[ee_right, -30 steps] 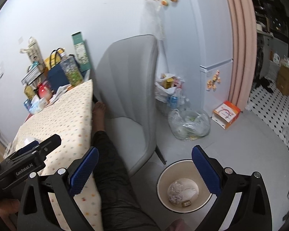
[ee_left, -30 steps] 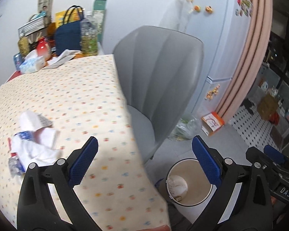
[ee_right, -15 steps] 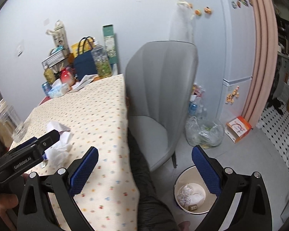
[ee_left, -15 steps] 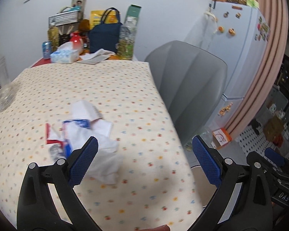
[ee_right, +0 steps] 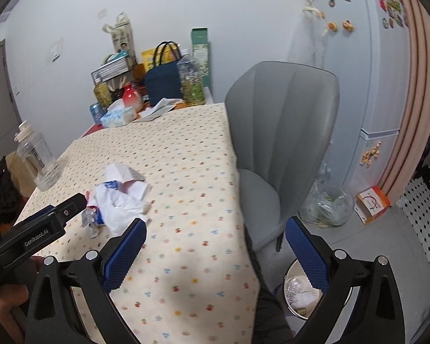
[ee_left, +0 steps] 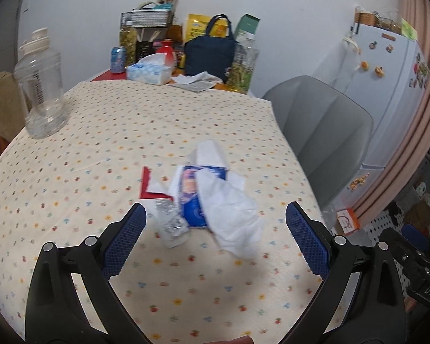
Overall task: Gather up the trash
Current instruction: 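Close the left gripper on the silver blister pack while the right gripper approaches the white tissue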
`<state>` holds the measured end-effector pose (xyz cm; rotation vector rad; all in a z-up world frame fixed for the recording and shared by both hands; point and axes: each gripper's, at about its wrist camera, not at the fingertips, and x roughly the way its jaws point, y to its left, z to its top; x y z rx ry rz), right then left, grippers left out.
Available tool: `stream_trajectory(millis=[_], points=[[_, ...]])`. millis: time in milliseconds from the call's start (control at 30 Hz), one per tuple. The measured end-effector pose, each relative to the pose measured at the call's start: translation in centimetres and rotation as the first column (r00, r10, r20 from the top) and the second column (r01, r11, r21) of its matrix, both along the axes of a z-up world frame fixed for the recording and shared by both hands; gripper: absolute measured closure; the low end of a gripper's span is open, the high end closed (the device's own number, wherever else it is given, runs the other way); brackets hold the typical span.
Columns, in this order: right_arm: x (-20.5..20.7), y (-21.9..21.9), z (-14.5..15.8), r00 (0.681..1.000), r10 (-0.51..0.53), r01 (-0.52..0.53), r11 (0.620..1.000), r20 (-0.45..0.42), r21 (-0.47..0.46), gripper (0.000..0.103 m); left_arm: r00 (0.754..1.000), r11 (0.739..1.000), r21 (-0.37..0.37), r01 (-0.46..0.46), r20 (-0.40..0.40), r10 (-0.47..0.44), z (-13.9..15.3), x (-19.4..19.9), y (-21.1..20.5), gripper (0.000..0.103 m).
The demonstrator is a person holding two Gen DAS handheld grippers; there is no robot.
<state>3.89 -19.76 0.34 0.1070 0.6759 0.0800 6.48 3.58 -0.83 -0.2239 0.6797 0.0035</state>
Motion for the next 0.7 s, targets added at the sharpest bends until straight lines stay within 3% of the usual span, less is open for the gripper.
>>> stream_trajectory(millis=[233, 567, 633, 700], points=[[0.8, 2.9, -0.8, 0.998, 0.051, -0.052, 0.999, -0.02, -0.018, 0.008, 0.997, 0.997, -0.034, -0.07, -0.034, 0.069, -1.9, -0.3, 4.1, 0.006], [2.1, 4.9, -2.5, 0.994, 0.093, -0.094, 0.995, -0.062, -0.023, 0.008, 0.994, 0.995, -0.052, -0.085, -0.073, 0.081, -4.1, 0.7, 5.6, 0.007], [2.4, 5.0, -2.7, 0.993, 0.093, -0.095, 0.995, -0.066, -0.024, 0.008, 0.994, 0.995, -0.055, -0.088, -0.076, 0.084, -4.4, 1.1, 5.4, 0.008], [2.6, 4.9, -2.9, 0.993, 0.089, -0.091, 0.996, -0.073, -0.023, 0.008, 0.993, 0.995, -0.06, -0.085, -0.083, 0.08, -4.6, 1.6, 5.2, 0.018]])
